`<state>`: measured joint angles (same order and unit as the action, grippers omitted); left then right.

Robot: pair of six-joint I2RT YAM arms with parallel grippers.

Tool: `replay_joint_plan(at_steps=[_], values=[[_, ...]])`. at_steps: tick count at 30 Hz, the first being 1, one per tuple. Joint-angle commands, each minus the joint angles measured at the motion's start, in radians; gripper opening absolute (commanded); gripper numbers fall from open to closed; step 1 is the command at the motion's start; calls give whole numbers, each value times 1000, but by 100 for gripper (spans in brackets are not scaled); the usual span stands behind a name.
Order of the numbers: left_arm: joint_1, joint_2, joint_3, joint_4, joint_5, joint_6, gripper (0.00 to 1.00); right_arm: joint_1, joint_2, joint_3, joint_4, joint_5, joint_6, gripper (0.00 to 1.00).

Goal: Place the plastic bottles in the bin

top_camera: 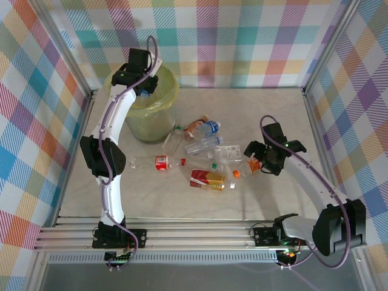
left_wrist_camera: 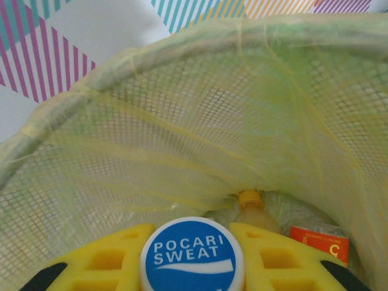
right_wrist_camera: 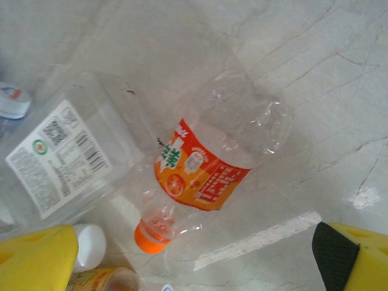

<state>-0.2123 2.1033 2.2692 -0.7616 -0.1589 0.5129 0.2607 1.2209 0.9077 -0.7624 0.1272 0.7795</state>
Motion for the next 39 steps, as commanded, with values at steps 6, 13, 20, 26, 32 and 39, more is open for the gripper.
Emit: replay_joint_plan(at_steps=[6, 13, 20, 26, 32, 39], values=[[11, 3, 13, -25, 5, 6, 50, -51, 65, -61, 89, -67, 35, 100], [11, -12, 16, -27, 34, -21, 65, -66, 116, -76, 135, -75, 43, 100], [11, -73, 17, -21, 74, -114, 72, -85, 171, -90, 186, -74, 57, 100], [10, -140, 16, -23, 123, -211, 76, -110, 221, -114, 245, -90, 65, 95], [10, -216, 6, -19, 186, -340, 77, -130, 263, -133, 294, -96, 68, 90], [10, -347, -108, 56, 267, -475, 84, -144, 307, -142, 343, -98, 79, 82]])
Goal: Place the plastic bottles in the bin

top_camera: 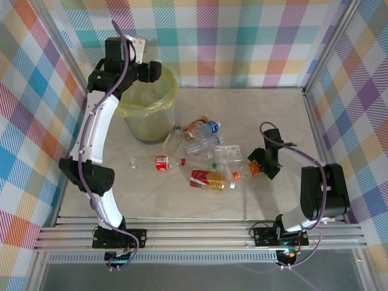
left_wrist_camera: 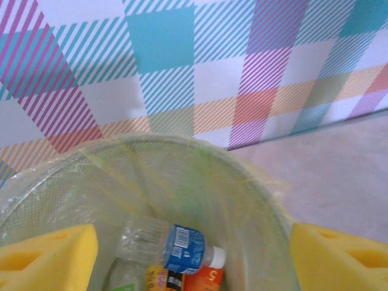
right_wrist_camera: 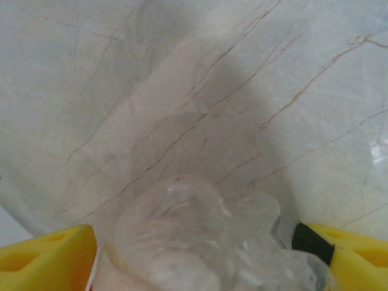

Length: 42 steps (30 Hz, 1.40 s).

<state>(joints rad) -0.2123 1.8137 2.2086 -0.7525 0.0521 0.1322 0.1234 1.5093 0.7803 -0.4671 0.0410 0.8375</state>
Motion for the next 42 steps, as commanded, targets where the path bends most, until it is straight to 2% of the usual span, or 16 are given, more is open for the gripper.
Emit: replay_joint_plan(at_steps=[1, 7, 11, 15, 17, 25, 32, 36, 42], values=[[10, -82, -78, 67, 70, -117, 86, -7, 23, -16, 55, -14, 23, 80], [8, -189, -219, 153, 168, -228, 96, -7, 16, -19, 77, -31, 29, 63], [6, -233, -295, 204, 245, -307, 100, -7, -21, -7, 57, -25, 18, 56], [-11, -280, -372, 252, 317, -369, 100, -7, -88, 15, 9, -16, -10, 54], [-35, -317, -422, 271, 317, -384, 100, -7, -135, 37, -29, -8, -31, 53], [-222, -454, -633, 354, 249, -364, 100, -5, -341, 150, -165, 3, -105, 50], [-411, -522, -862, 502, 219, -399, 100, 6, -424, 266, -179, -136, -119, 47], [-495, -531, -944, 548, 204, -405, 100, 58, -431, 296, -136, -184, -98, 47], [-590, -490, -1000, 641, 209, -419, 100, 187, -385, 342, -67, -167, -78, 47]])
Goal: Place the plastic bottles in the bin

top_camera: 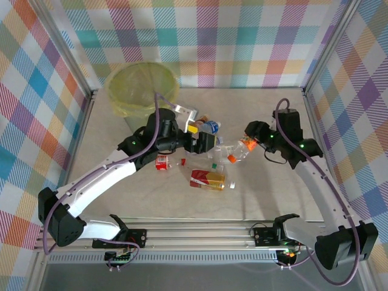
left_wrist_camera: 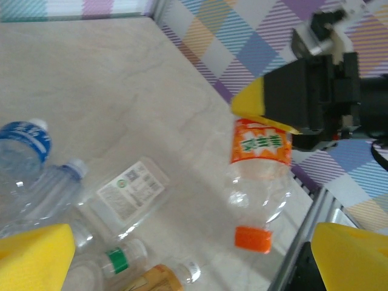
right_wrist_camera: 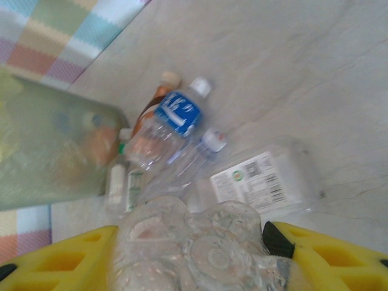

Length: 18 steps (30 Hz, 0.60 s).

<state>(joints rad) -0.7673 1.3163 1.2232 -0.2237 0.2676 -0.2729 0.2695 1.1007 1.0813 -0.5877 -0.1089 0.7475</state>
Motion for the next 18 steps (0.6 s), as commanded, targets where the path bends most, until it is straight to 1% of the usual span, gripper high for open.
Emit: replay_joint_plan(at_steps=[1, 4, 8, 13, 18], values=[[-47, 15, -19, 128, -7, -12, 100, 64, 37, 50, 65, -11, 13, 47], [-80, 39, -19, 150, 1, -7, 100, 115, 82, 86, 91, -8, 15, 47], [-109, 75, -7, 140, -30, 3, 100, 172, 145, 138, 111, -5, 14, 47], [-116, 94, -12, 127, -87, 7, 100, 210, 175, 163, 148, -11, 21, 47], [-116, 123, -13, 118, -112, 9, 100, 240, 177, 166, 173, -11, 30, 47]])
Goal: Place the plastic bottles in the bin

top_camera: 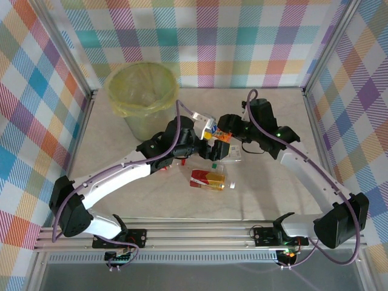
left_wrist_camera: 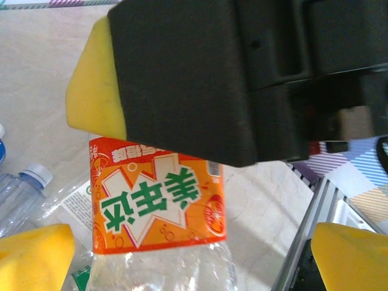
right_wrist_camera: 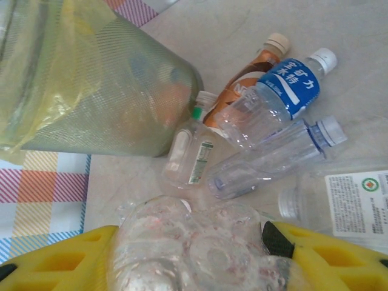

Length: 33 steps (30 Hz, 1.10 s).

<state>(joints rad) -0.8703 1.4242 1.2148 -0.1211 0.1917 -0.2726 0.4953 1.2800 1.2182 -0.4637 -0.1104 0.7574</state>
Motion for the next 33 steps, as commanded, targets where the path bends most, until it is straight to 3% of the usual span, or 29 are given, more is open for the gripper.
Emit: replay_joint_plan(at_steps=[1, 7, 21, 29, 33], values=[[-13, 18, -4, 15, -44, 9, 100, 18, -3, 28, 57, -9, 22, 47], [-13, 29, -10, 25, -55, 2, 96, 45, -2, 31, 80, -14, 25, 47], [-13, -12, -55, 49, -110, 2, 47, 63, 9, 46, 93, -15, 10, 54], [-13, -43, -76, 46, -149, -6, 39, 63, -13, 90, 20, 58, -33, 96], [-12, -63, -82, 24, -189, -1, 39, 61, -23, 167, -69, 123, -75, 100]])
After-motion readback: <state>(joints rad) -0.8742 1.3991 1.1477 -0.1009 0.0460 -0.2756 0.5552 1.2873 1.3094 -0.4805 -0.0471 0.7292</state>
